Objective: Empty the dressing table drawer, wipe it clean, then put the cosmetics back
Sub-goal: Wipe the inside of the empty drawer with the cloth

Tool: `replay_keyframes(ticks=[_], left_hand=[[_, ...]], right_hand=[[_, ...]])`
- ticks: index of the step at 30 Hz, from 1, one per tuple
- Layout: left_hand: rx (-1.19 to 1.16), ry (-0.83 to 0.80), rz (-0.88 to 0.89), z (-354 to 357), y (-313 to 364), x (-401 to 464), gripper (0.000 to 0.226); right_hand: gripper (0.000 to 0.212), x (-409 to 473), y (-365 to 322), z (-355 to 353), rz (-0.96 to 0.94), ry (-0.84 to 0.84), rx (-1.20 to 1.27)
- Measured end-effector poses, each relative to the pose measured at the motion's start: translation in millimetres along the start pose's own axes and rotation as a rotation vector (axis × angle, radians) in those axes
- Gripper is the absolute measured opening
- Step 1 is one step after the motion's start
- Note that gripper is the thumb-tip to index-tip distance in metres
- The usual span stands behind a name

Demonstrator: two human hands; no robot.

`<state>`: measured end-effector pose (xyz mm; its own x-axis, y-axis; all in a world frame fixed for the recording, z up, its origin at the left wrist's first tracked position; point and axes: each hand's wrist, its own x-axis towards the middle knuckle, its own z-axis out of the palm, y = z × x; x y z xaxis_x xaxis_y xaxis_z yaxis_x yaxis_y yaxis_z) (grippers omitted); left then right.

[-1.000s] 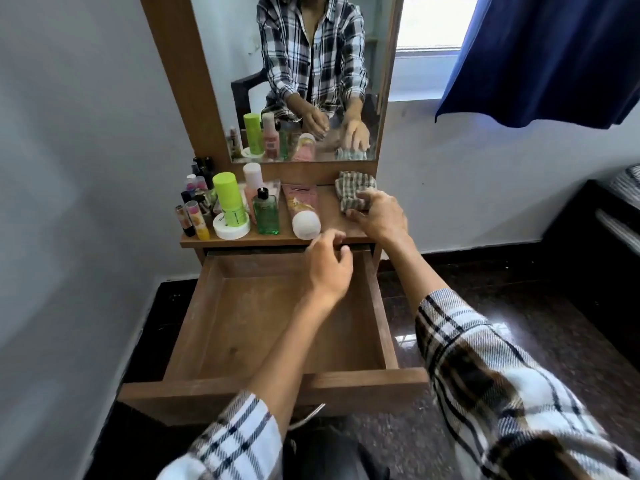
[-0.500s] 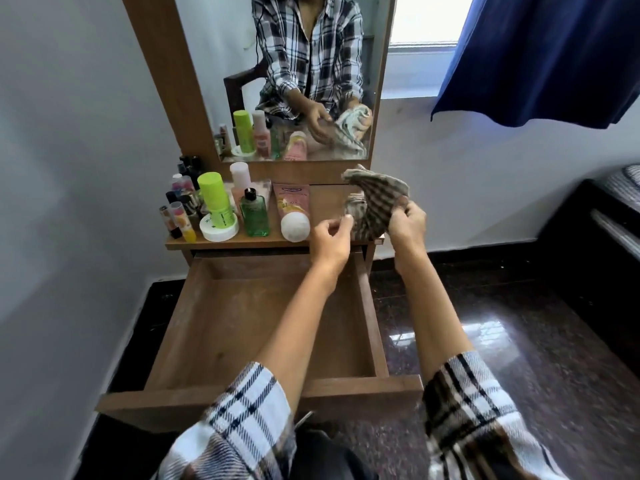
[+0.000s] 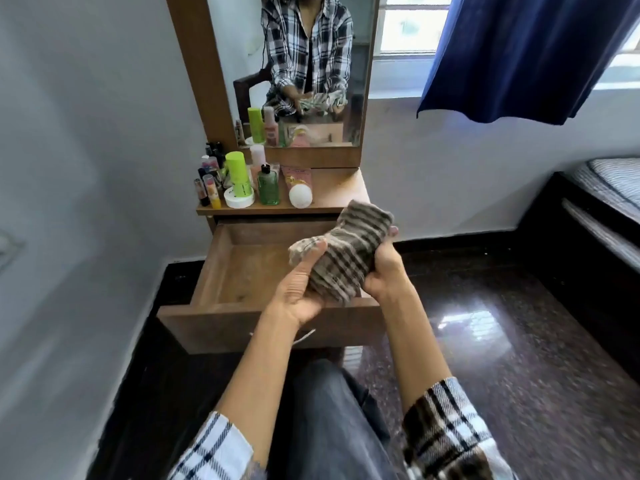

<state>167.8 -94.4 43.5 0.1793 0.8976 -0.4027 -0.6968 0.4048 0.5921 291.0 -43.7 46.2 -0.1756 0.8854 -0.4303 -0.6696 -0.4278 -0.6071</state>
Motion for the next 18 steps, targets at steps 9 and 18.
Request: replay_keyframes(ticks=[9,18], left_hand=[[-0.073,-0.150,0.085,-51,5,-49,0.054],[0.280,0.054,-0.031,-59,29,-56,0.039]], right_hand=[[0.012,-28,27,-4,-0.124,-0.109,-0.421],[0.046,-32,39,19,-0.213,-0.257,-0.526]])
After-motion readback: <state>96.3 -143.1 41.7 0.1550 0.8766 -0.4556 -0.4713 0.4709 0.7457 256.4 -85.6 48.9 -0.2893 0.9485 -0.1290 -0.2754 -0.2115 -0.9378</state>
